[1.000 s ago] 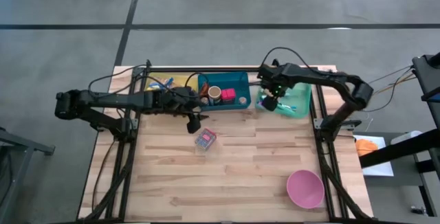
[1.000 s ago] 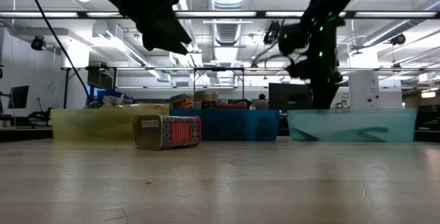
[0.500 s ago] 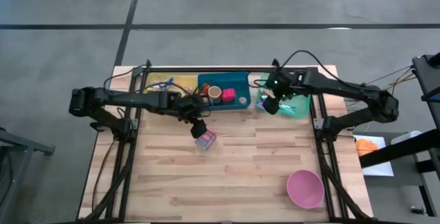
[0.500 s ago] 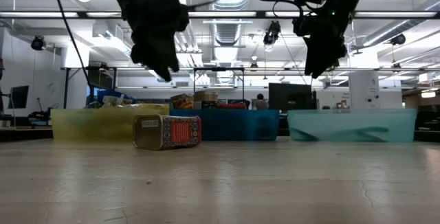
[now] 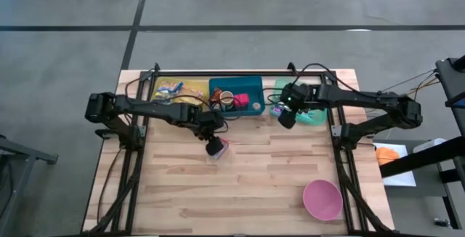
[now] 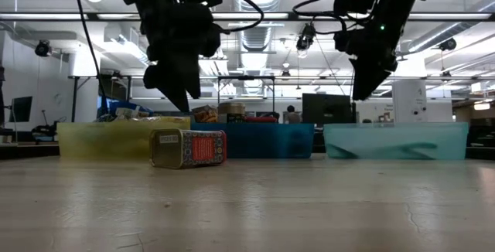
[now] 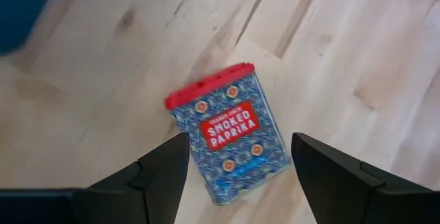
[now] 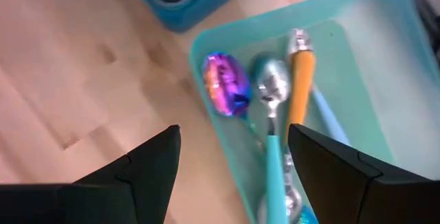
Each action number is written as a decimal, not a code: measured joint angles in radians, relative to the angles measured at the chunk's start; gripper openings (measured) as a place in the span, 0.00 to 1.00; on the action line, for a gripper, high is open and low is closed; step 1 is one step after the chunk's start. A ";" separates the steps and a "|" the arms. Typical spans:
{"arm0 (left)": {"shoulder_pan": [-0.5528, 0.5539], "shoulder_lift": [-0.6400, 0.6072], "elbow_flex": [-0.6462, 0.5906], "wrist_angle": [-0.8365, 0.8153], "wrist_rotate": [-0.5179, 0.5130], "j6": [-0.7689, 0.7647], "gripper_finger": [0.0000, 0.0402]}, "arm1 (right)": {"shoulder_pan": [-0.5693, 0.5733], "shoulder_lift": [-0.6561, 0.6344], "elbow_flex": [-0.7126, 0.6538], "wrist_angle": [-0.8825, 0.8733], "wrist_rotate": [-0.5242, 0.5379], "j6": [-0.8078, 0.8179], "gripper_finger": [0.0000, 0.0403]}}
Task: Pick & Place Food Item
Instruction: Put the red seasoning into the blue bin
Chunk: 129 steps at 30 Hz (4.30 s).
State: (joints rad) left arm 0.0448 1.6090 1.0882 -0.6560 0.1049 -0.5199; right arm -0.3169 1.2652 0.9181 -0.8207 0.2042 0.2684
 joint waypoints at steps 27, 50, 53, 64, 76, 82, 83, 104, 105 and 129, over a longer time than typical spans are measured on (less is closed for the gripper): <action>0.010 -0.009 0.000 0.189 0.018 -0.425 0.66 | 0.158 0.000 -0.185 0.341 0.058 -0.014 0.66; -0.003 -0.010 -0.014 0.148 -0.009 -0.485 0.91 | 0.216 0.000 -0.172 0.341 0.057 0.013 0.66; -0.004 -0.010 -0.014 0.139 0.019 -0.498 0.85 | 0.217 0.000 -0.172 0.341 0.057 0.012 0.66; -0.050 -0.010 -0.014 0.101 -0.006 -0.516 0.78 | 0.217 0.000 -0.172 0.341 0.057 0.009 0.66; -0.053 0.058 0.003 0.050 -0.017 -0.583 0.78 | 0.225 0.000 -0.172 0.355 0.056 0.013 0.66; -0.051 0.125 0.112 -0.144 -0.038 -0.484 0.78 | 0.247 0.000 -0.172 0.359 0.052 0.013 0.66; -0.051 0.134 0.134 -0.195 -0.061 -0.469 0.78 | 0.250 0.000 -0.172 0.360 0.051 0.013 0.66; -0.095 0.172 0.133 -0.118 -0.139 -0.334 0.77 | 0.266 0.000 -0.172 0.365 0.050 0.013 0.66; -0.098 0.172 0.126 -0.109 -0.139 -0.329 0.77 | 0.266 0.000 -0.172 0.365 0.050 0.013 0.66; -0.139 0.207 0.062 -0.024 -0.186 -0.270 0.78 | 0.276 0.000 -0.172 0.379 0.050 0.021 0.66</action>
State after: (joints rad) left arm -0.0945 1.8165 1.1498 -0.6805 -0.0813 -0.7903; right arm -0.0414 1.2652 0.7460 -0.4413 0.2543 0.2890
